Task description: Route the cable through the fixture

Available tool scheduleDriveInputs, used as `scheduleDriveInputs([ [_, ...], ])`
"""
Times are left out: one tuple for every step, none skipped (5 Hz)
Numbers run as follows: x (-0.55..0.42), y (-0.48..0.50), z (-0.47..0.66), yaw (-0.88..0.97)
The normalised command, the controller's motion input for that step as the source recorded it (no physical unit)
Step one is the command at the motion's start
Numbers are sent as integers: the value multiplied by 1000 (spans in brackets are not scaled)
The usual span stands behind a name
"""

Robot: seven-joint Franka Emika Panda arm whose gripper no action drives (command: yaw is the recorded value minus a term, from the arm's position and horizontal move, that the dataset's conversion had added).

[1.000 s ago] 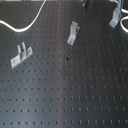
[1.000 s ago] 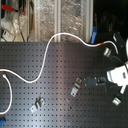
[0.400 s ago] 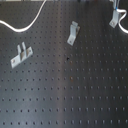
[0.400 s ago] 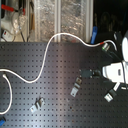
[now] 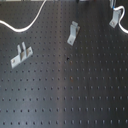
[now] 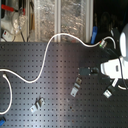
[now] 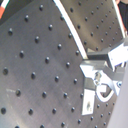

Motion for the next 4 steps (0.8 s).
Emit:
scheduleDriveInputs([
  [221, -198, 38, -71],
  [187, -272, 163, -89],
  [262, -245, 285, -191],
  [263, -153, 247, -269],
])
